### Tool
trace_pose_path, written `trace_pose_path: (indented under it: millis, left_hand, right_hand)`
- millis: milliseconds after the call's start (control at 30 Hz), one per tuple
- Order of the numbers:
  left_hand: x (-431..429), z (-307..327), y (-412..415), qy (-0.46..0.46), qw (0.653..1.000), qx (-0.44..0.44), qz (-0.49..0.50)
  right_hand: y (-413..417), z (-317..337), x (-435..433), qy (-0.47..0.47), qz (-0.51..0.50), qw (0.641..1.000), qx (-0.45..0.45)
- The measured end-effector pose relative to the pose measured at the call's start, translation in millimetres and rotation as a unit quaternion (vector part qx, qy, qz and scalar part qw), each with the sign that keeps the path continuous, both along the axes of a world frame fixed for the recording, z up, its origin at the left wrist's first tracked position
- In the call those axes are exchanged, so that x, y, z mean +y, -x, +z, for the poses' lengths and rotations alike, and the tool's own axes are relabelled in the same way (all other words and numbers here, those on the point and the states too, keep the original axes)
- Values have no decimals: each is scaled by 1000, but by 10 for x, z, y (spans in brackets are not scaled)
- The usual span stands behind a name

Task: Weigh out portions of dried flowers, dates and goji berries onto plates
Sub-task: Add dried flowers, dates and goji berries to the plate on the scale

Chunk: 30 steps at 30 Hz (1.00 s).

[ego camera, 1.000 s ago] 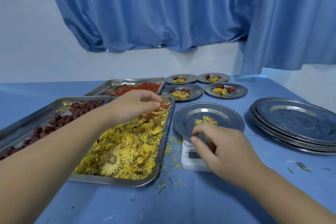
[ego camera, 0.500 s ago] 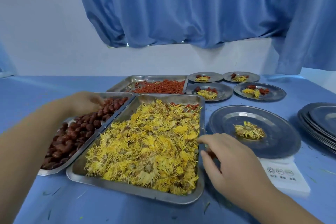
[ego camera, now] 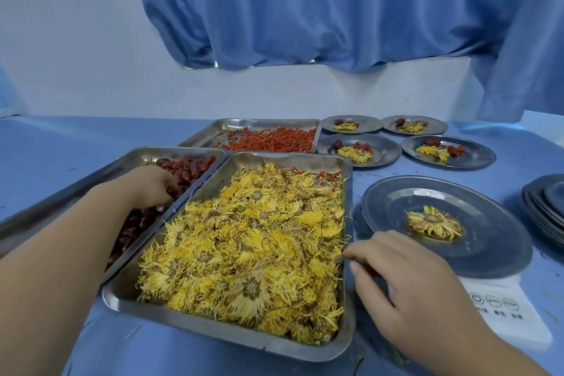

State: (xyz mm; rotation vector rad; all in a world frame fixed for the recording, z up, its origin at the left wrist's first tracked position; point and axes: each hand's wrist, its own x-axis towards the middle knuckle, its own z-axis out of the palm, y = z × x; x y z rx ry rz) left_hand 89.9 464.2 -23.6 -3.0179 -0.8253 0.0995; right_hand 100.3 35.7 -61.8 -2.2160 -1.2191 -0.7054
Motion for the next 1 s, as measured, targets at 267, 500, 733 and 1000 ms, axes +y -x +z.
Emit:
trace_pose_path:
  millis: [267, 500, 733, 1000]
  left_hand:
    - [-739, 411, 58, 104, 967, -200, -116]
    - [-1871, 532, -199, 198, 927, -199, -249]
    - [-2737, 444, -574, 229, 902, -144, -336]
    - [-3008, 318, -770, 163, 899, -85, -397]
  right_hand:
    - [-50, 69, -134, -72, 6, 997, -3]
    - [-210, 195, -464, -217, -64, 971, 76]
    - [-437, 227, -696, -310, -120, 929, 164]
    - [-453, 192, -680, -281, -117, 945, 122]
